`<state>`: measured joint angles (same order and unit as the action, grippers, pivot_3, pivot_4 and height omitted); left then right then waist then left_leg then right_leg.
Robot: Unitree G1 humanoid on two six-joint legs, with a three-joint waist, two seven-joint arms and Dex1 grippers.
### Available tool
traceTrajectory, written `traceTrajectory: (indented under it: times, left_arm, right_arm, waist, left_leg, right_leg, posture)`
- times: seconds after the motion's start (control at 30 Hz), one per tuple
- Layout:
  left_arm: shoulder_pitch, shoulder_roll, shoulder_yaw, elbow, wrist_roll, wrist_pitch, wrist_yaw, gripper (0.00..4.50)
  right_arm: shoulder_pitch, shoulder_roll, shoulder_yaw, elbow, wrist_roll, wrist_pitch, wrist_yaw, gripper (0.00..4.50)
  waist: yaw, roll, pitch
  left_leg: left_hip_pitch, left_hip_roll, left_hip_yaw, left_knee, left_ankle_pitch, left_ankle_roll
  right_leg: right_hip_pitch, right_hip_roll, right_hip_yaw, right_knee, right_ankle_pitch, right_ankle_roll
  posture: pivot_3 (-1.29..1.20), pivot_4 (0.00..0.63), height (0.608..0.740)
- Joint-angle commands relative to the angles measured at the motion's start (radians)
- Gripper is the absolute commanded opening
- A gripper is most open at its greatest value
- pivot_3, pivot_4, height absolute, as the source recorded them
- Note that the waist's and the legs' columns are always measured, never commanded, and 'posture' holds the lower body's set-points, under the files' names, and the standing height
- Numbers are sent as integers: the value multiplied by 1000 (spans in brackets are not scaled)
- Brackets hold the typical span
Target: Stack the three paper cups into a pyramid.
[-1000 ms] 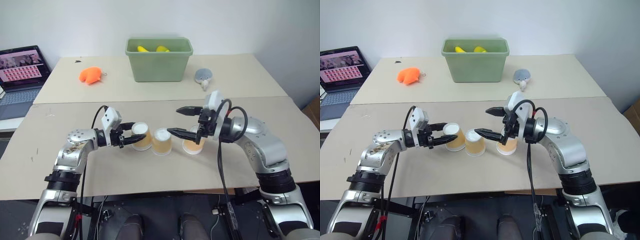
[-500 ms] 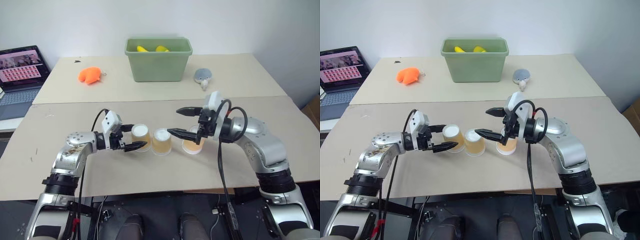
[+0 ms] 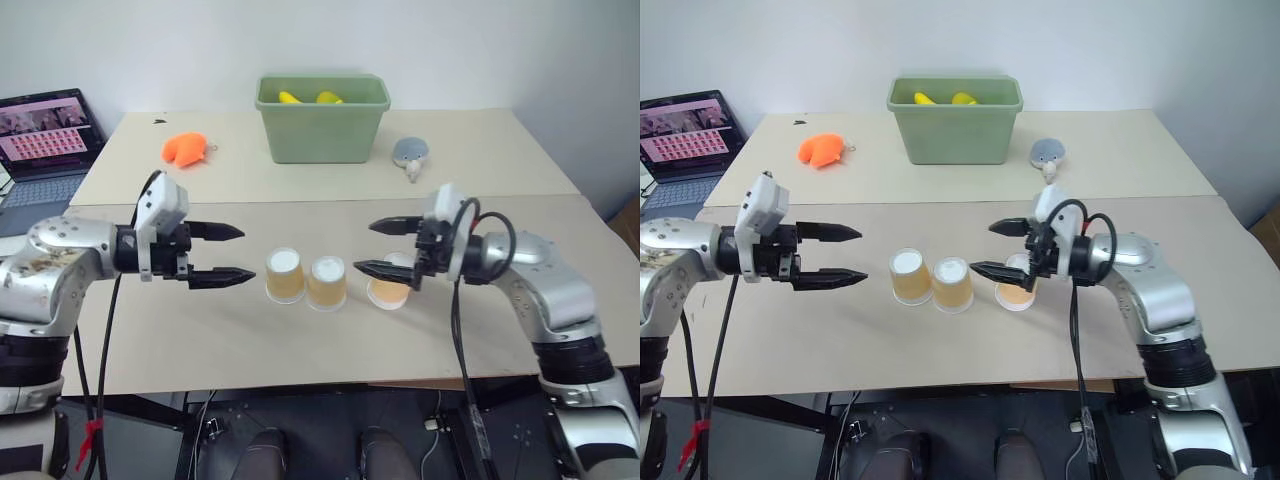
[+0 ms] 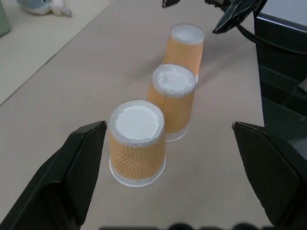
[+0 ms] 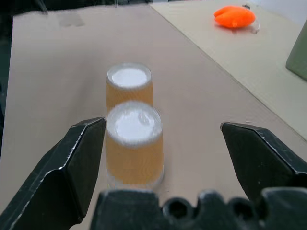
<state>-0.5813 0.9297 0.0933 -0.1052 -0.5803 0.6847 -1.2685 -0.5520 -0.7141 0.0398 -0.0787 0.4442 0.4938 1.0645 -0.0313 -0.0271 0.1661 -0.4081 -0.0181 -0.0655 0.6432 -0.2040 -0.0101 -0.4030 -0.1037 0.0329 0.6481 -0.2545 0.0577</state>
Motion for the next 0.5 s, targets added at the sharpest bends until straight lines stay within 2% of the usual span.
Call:
traceTrajectory:
  times: [0.03,0.23,0.5]
  left_arm:
    - [-12,8,7,-37,-14,4,7,4483]
    - [-7,2,10,-69,-26,22,29,4483]
    - [-7,8,14,-96,-39,39,51,4483]
  right_arm:
    - [21,-58,-53,47,-6,-58,63,4500]
    - [59,-61,-43,129,-39,-109,81,4500]
    - [25,25,-1,198,-90,-150,53,4500]
  waist:
    - [-2,0,0]
    - [-14,0,0]
    - [-12,0,0]
  left_leg:
    - [0,0,0,0,0,0]
    - [0,1,0,0,0,0]
    - [0,1,1,0,0,0]
  right_leg:
    - [0,0,0,0,0,0]
    - [-1,1,1,1,0,0]
    - [-1,1,1,1,0,0]
  posture:
    - [0,150,735]
    - [0,150,735]
    - [0,150,735]
